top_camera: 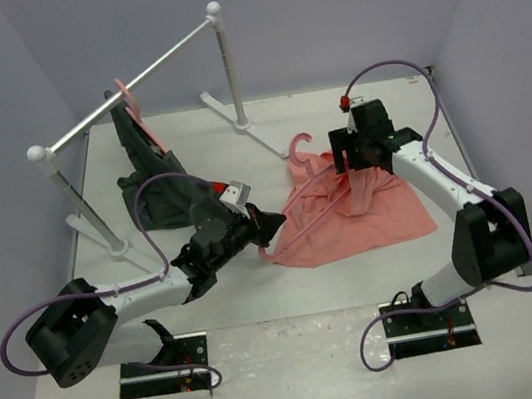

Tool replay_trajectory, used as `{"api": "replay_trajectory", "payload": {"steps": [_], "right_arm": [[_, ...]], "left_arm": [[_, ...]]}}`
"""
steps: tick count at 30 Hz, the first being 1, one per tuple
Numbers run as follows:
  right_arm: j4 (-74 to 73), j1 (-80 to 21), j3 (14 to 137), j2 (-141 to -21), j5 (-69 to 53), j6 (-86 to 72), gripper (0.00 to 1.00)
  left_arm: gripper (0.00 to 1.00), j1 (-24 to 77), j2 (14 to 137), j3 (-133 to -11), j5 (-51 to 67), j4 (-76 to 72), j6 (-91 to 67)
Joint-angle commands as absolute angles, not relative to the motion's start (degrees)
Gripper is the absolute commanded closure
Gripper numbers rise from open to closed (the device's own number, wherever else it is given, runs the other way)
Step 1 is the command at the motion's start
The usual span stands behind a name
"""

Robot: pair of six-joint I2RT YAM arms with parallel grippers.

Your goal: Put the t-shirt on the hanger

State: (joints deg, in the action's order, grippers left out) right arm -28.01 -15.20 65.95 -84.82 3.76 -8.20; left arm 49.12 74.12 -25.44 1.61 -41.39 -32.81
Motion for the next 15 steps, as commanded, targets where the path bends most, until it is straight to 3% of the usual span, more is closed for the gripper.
{"api": "replay_trajectory", "payload": {"steps": [1, 4, 8, 9, 15], "right_arm": [[-23.5, -15.1, 67.2, -89.9, 5.5, -8.9, 0.30], [-22.9, -15.1, 69.0, -92.9, 9.6, -7.8, 0.45], [-22.0, -15.3, 67.8, -92.1, 9.5, -8.6, 0.93], [-21.6, -15.6, 67.0, -90.7, 9.2, -9.0, 1.00], [-20.7, -20.4, 63.1, -81.1, 0.4, -12.2, 1.00]], "left_arm": [[1.00, 48.9, 75.0, -28.0, 1.8, -45.8, -35.0], [1.00, 48.9, 74.7, -27.9, 2.3, -45.5, -35.1], [1.00, 48.9, 73.8, -27.6, 1.3, -45.0, -34.8], [1.00, 48.9, 73.8, -27.6, 1.1, -45.1, -34.8], [1.00, 48.9, 73.4, -26.7, 2.4, -51.6, -34.9]]}}
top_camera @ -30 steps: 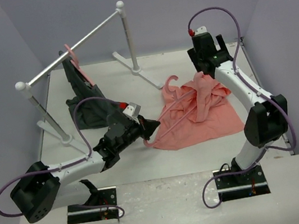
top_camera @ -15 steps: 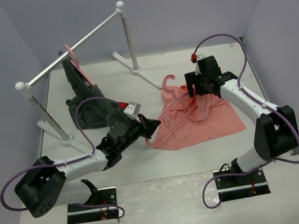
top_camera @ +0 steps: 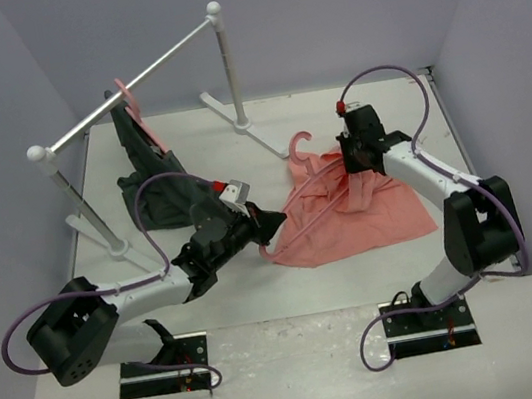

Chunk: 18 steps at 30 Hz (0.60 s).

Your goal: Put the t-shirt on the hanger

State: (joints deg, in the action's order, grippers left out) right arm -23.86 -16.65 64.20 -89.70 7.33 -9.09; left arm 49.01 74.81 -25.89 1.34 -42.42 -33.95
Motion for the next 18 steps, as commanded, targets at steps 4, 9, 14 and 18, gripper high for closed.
{"api": "replay_trajectory", "payload": {"steps": [4, 9, 14, 18], "right_arm": [[-22.4, -22.4, 66.0, -76.9, -7.5, -13.7, 1.00], [-29.0, -24.5, 78.2, -76.6, -13.4, -13.5, 1.00], [-31.7, -25.6, 85.0, -76.2, -17.5, -15.0, 1.00], [-29.6, -28.2, 83.6, -72.4, -20.9, -18.3, 1.00]], "left_arm": [[1.00, 48.9, 71.0, -24.9, 4.8, -60.2, -34.0], [1.00, 48.9, 64.4, -22.9, 5.9, -64.9, -30.9], [1.00, 48.9, 59.2, -23.4, 3.6, -62.0, -27.9], [1.00, 48.9, 57.6, -24.1, 1.1, -59.0, -25.9]]}}
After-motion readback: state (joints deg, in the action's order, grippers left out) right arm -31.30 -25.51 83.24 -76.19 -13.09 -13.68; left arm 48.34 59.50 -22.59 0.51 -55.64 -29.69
